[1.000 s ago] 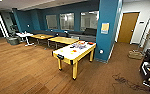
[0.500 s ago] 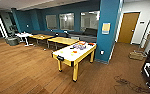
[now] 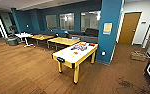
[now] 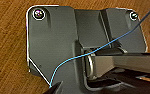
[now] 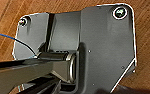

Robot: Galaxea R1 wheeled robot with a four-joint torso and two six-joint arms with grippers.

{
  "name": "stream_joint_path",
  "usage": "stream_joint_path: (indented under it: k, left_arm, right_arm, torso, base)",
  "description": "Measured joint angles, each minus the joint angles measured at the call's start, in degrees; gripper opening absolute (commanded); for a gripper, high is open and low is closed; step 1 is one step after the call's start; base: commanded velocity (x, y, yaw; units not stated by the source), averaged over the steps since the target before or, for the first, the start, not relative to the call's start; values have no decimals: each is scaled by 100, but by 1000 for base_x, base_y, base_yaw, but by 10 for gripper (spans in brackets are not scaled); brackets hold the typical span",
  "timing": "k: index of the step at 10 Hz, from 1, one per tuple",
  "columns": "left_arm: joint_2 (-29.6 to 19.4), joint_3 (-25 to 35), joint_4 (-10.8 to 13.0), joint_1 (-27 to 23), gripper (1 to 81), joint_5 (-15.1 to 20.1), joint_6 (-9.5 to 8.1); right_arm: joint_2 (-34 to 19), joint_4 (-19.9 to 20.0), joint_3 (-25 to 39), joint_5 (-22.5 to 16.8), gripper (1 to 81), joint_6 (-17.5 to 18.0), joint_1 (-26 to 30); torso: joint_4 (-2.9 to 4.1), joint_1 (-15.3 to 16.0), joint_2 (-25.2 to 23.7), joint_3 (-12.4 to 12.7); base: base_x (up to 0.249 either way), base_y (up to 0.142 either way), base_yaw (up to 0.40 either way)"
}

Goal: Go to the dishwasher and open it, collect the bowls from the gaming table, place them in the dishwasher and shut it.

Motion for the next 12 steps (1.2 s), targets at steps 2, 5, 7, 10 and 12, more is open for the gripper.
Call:
stream_joint_path:
  k: [2,5,7,10,12]
  left_arm:
    - [0,-2,0,-2,811,-1,0]
    - [2,2,0,-2,811,0,0]
    - [2,2,0,-2,811,0,0]
    - [2,2,0,0,811,0,0]
    - [2,2,0,0,811,-1,0]
  right_arm:
    - [-2,0,5,2,811,0,4]
    - [-13,0,5,0,811,0,2]
    - [-16,0,5,2,811,0,2]
    - [-16,0,5,0,811,0,2]
    - [-16,0,5,2,811,0,2]
  torso:
    - [0,0,0,0]
    - [0,-1,0,0]
    - [0,0,0,0]
    - [0,0,0,0]
    - [0,0,0,0]
  base:
    - [143,0,0]
    - [147,0,0]
    - [147,0,0]
    - [148,0,0]
    - [148,31,0]
